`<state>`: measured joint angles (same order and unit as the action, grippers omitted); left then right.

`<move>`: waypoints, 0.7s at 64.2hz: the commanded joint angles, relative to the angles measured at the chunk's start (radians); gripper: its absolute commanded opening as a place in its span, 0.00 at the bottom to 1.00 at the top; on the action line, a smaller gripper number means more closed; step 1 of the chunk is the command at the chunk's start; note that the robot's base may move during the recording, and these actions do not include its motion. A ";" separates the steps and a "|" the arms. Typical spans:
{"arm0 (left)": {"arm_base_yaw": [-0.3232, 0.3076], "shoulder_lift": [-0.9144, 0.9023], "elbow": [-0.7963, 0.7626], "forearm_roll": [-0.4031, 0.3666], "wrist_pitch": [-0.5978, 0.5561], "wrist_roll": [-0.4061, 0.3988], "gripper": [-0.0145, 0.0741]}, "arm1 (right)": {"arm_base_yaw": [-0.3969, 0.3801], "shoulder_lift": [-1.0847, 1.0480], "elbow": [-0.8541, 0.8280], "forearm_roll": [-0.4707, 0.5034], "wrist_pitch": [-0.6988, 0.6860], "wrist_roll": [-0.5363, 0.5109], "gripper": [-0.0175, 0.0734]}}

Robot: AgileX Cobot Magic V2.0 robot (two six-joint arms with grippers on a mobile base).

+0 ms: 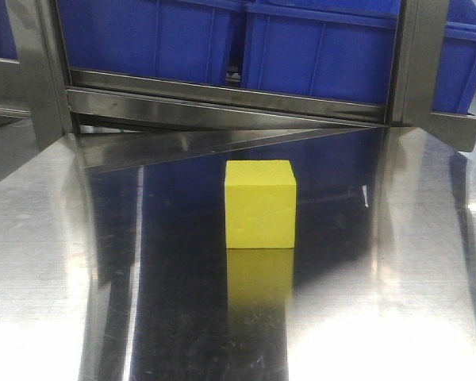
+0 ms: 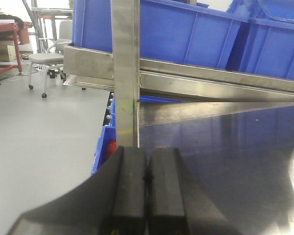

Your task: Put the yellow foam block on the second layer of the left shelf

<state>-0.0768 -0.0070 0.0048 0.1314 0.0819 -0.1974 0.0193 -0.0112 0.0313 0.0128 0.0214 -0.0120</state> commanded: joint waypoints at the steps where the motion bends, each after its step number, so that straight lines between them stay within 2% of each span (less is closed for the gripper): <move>1: -0.006 0.007 0.026 -0.002 -0.088 -0.004 0.32 | -0.006 -0.016 -0.023 -0.002 -0.092 -0.005 0.26; 45: -0.006 0.007 0.026 -0.002 -0.088 -0.004 0.32 | -0.006 -0.016 -0.023 -0.002 -0.092 -0.005 0.26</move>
<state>-0.0768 -0.0070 0.0048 0.1314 0.0819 -0.1974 0.0193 -0.0112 0.0313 0.0128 0.0214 -0.0120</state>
